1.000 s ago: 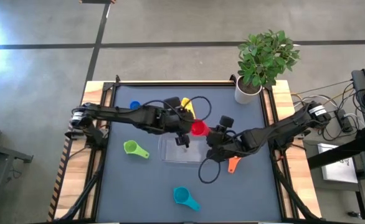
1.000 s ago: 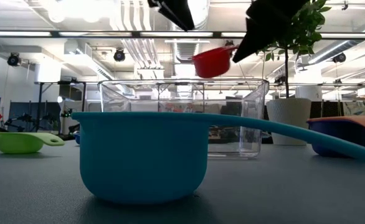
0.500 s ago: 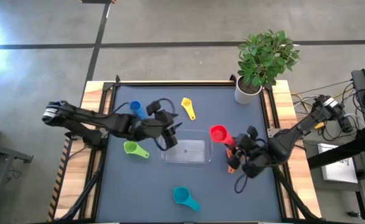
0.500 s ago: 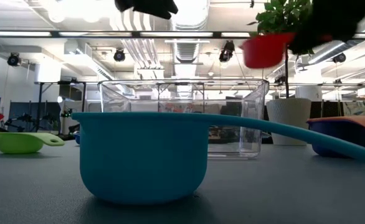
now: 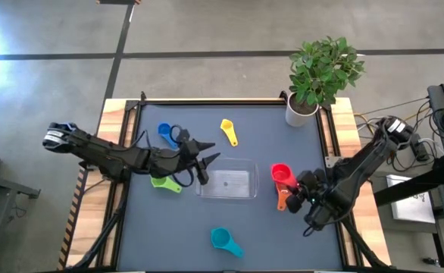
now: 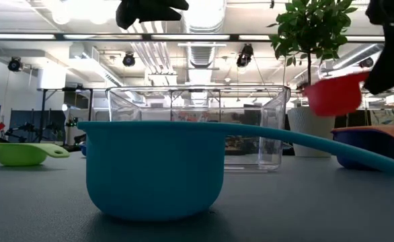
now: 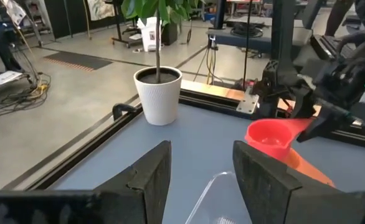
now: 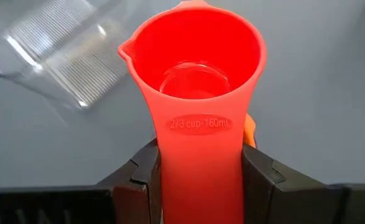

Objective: Nest measuring cups in basket
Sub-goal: Stack the red measuring cup on top of the orange measuring cup

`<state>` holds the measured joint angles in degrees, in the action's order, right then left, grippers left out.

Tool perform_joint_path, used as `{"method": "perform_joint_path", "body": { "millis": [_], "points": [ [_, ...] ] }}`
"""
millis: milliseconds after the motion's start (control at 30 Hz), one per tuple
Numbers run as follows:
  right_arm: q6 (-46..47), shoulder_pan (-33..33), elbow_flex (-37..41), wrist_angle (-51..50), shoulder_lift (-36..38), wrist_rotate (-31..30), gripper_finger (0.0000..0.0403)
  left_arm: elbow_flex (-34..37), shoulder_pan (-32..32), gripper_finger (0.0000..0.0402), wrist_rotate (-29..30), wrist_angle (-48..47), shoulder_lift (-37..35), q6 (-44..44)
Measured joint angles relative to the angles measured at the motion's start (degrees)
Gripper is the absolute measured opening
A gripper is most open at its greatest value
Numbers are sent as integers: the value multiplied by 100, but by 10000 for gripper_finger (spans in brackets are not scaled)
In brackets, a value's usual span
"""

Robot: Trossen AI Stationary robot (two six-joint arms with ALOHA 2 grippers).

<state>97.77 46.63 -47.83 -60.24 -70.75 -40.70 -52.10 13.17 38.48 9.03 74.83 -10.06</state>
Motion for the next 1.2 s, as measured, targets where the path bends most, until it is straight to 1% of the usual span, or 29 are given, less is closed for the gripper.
{"method": "perform_joint_path", "body": {
  "millis": [167, 367, 500, 900, 1000, 1200],
  "points": [
    [208, 13, -21, -77, -254, 338, 131, -2, -3, 155, -1, -3, 2, 8],
    [411, 24, -22, -126, -327, 500, 135, -2, -2, 155, -2, -1, 2, 54],
    [293, 24, -22, -121, -327, 643, 138, -2, -2, 155, -4, -6, 4, 56],
    [163, 24, -29, 14, -321, 1016, 214, 2, -2, 155, -13, -12, 7, 54],
    [45, 24, -80, 85, -321, 1081, 223, 2, -2, 155, -14, -14, 7, 53],
    [-286, 24, -395, 94, -321, 1067, 226, 5, -2, 155, -14, -14, 66, 52]
  ]
}}
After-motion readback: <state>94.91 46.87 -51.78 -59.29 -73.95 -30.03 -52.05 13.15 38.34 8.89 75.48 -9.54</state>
